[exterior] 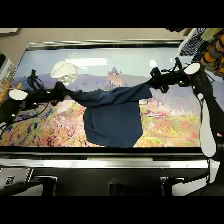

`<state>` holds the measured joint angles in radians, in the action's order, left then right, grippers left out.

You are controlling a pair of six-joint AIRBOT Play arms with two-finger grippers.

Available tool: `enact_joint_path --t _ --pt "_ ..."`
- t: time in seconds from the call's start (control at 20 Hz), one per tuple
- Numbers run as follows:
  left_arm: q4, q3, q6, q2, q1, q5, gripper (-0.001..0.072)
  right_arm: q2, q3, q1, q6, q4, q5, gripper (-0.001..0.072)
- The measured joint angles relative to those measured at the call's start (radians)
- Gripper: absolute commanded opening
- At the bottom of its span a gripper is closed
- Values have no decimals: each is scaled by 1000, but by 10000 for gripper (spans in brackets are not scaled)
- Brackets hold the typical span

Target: Fold the clothes and pants, and hang the long-sleeved shirts on hangers.

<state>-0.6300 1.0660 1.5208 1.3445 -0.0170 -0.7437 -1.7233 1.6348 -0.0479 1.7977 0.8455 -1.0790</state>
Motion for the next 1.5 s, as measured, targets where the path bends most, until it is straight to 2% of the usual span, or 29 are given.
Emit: enact_joint_path --t 0.15,0.2,0.35,0.4,0.7,0.75,0.8,0.85,0.95,1.1,1.3,1.5 --pt "2 -7 -2 52 -28 22 25 -28 0 17 -10 -9 23 33" --pt "2 -7 -3 61 -32 23 110 -33 0 22 -12 -11 23 33" --pt "2 5 -3 71 -19 3 518 -40 0 29 -23 -15 13 33" --pt "2 12 -3 68 -6 -17 541 -41 0 31 -26 -16 6 33" --pt "-41 25 17 -68 166 -238 541 -24 0 32 -29 -15 -22 33" --pt "-56 8 43 -107 179 -290 542 -18 0 32 -30 -15 -25 33" --pt "-67 -16 77 -146 177 -339 577 -13 0 32 -33 -15 -28 33" --pt "-77 -55 119 -188 156 -378 693 -9 0 32 -34 -15 -32 33" --pt "-85 -150 228 -262 57 -388 694 -4 0 33 -42 -12 -44 33" --pt "-78 -296 426 -316 -190 -278 694 0 0 33 -48 -12 -57 33" --pt "17 -413 658 -289 -579 76 693 2 0 33 -51 -11 -66 33" --pt "161 -446 812 -183 -841 408 693 2 0 33 -51 -11 -69 33"
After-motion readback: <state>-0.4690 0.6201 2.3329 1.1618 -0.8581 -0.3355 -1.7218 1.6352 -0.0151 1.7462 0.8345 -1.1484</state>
